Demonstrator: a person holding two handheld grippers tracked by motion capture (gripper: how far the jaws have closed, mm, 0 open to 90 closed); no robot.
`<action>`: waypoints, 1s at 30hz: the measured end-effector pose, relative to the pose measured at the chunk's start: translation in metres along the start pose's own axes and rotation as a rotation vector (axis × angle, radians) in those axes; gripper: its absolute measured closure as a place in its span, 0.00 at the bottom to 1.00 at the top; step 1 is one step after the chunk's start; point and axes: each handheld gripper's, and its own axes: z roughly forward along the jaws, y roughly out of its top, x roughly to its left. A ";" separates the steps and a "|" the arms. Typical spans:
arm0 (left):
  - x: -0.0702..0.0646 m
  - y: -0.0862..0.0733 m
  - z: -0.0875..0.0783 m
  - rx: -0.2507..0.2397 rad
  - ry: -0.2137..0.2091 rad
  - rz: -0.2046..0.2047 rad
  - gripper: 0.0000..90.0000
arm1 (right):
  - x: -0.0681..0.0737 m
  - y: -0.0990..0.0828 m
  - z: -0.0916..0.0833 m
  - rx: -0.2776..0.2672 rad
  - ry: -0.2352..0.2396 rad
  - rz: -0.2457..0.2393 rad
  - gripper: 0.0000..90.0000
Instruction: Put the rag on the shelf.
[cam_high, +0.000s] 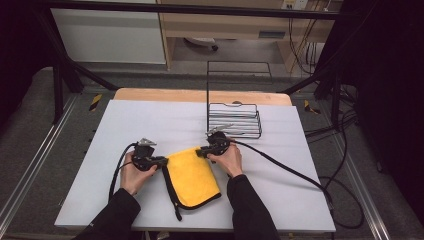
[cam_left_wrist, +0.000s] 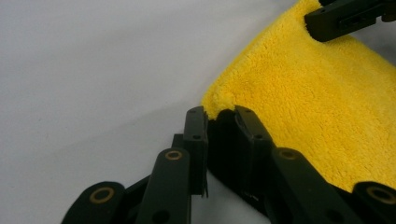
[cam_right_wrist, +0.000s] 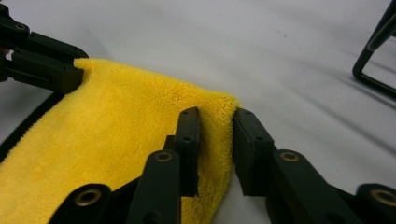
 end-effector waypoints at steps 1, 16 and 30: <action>0.000 0.000 0.000 -0.003 -0.003 -0.002 0.85 | -0.001 0.001 0.000 0.007 0.006 0.018 0.88; -0.006 0.005 -0.020 -0.103 -0.031 0.024 0.87 | 0.011 0.006 -0.024 -0.065 -0.011 -0.016 0.93; -0.025 0.015 -0.047 -0.196 -0.053 0.086 0.87 | 0.037 0.006 -0.072 -0.188 -0.045 -0.083 0.93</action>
